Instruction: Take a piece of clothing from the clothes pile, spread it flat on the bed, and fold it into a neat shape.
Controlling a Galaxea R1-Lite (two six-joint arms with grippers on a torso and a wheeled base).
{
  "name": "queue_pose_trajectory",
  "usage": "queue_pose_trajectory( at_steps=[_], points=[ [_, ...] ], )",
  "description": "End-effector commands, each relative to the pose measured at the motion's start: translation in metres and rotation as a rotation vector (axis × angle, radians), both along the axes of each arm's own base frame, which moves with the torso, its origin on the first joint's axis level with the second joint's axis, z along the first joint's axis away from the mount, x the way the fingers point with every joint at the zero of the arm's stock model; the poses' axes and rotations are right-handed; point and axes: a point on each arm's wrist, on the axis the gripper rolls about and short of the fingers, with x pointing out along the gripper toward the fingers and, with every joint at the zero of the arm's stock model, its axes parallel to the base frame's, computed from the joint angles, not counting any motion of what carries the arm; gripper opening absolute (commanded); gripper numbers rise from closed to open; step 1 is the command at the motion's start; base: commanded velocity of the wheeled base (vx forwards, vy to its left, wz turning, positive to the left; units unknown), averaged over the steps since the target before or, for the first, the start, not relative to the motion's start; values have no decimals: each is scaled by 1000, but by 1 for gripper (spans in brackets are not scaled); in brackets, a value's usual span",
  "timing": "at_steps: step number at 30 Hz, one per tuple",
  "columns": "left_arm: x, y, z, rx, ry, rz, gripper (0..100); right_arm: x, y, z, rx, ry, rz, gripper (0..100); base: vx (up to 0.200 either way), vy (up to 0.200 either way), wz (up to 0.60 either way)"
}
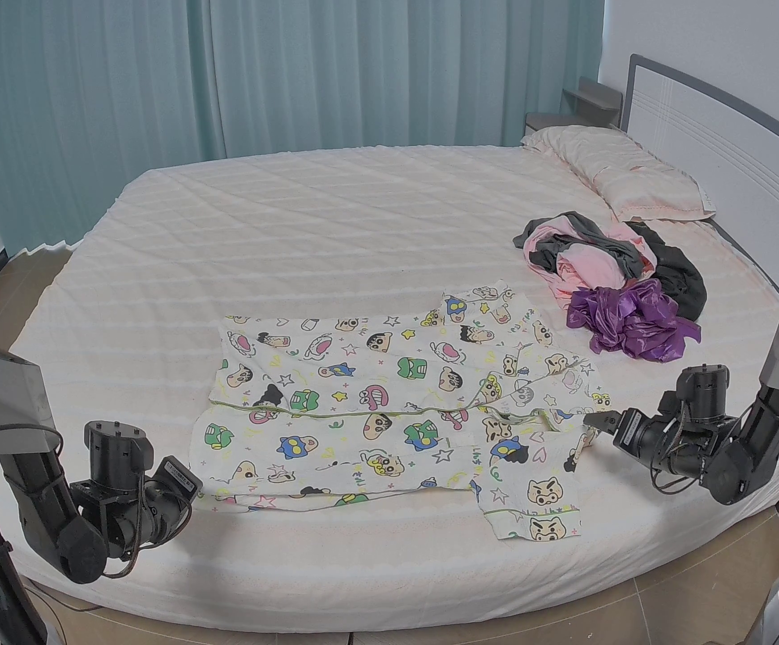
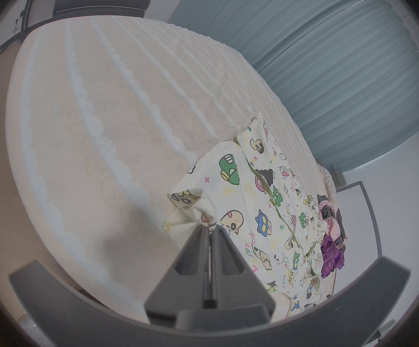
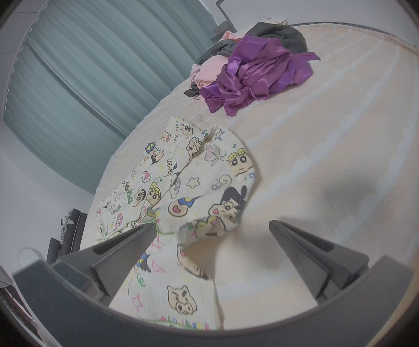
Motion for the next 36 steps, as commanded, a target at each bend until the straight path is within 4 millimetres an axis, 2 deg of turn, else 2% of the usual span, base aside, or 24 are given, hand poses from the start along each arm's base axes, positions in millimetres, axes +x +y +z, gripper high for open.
queue_pose_trajectory(
  at_steps=[1, 7, 13, 26, 27, 36],
  points=[
    [-1, 0, 0, -1, 1, 1, 0, -30, 1, 13, 6, 12, 25, 100, 0, 0, 0],
    [-3, 0, 0, -1, 9, -5, 0, -56, 19, -5, -20, 119, 166, 100, 0, 0, 0],
    [-5, 0, -1, 0, 12, -5, 0, -61, 31, -24, -38, 194, 220, 100, 0, 0, 0],
    [-5, -1, -1, -1, 13, -8, 0, -62, 43, -30, -35, 214, 269, 100, 0, 0, 0],
    [-5, -1, -1, 0, 15, -8, 0, -62, 43, -30, -26, 214, 278, 0, 0, 0, 0],
    [-5, -1, -1, -1, 13, -8, 0, -63, 43, -34, -16, 235, 287, 0, 0, 0, 0]
  ],
)
